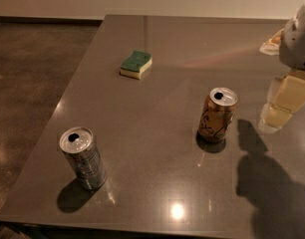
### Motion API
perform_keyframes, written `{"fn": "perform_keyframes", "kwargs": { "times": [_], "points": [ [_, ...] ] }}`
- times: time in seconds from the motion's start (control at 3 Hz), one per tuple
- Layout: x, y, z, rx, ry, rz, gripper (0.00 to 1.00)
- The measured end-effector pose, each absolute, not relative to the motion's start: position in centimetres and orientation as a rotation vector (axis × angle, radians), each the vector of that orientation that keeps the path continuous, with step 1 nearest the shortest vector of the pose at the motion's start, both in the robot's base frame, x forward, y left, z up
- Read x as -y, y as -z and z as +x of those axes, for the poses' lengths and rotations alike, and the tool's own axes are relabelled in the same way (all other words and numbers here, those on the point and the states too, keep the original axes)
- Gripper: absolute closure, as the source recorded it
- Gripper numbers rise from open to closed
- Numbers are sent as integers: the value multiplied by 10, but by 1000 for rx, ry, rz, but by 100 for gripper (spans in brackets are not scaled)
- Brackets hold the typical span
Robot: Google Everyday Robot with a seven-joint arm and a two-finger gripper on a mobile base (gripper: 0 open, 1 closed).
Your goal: Move orange can near sponge
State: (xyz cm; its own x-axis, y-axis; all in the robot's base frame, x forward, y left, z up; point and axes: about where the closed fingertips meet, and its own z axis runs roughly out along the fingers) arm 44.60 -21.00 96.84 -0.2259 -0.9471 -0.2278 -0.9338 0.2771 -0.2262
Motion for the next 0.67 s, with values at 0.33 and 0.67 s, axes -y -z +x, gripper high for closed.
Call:
{"fn": "perform_keyframes", "kwargs": {
  "times": [0.33,0.67],
  "points": [
    [191,-957,453,-2199,-1,-1724,0],
    [170,-943,459,-2147,-56,-1744,0]
  ]
}}
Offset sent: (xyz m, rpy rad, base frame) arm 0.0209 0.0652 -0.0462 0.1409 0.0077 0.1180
